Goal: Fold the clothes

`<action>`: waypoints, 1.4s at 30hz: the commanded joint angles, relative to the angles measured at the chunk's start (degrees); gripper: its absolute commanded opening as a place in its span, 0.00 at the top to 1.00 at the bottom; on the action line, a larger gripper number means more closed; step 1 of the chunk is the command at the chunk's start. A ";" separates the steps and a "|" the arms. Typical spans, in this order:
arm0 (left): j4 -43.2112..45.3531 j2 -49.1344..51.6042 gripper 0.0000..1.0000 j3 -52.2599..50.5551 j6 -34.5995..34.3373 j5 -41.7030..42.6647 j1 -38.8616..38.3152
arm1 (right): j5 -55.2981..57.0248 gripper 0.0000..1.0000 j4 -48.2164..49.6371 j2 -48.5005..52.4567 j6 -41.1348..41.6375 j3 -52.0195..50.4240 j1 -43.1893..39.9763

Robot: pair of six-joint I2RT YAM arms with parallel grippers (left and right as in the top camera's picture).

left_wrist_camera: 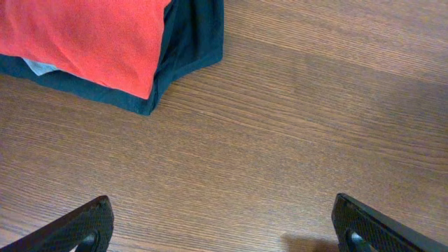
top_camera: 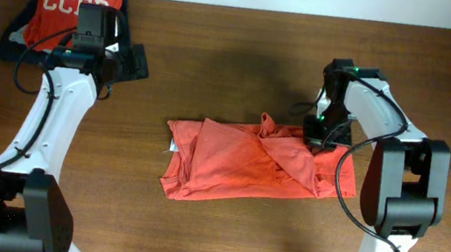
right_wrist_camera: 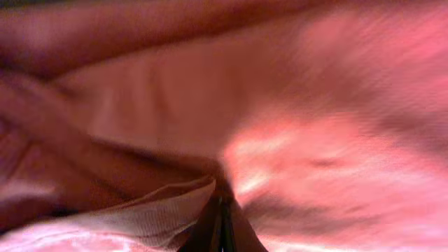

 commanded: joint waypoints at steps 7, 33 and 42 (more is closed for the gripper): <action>-0.02 0.28 0.01 0.57 -0.57 -0.44 0.09 | -22.51 0.96 -5.35 -3.06 -8.59 -0.26 0.48; -0.04 0.28 0.01 0.57 -0.57 -0.44 0.09 | -18.38 0.96 -6.25 -4.87 -11.08 6.05 0.76; -0.02 0.28 0.01 0.57 -0.57 -0.44 0.09 | -7.02 0.96 1.68 -4.68 -4.83 0.94 -0.02</action>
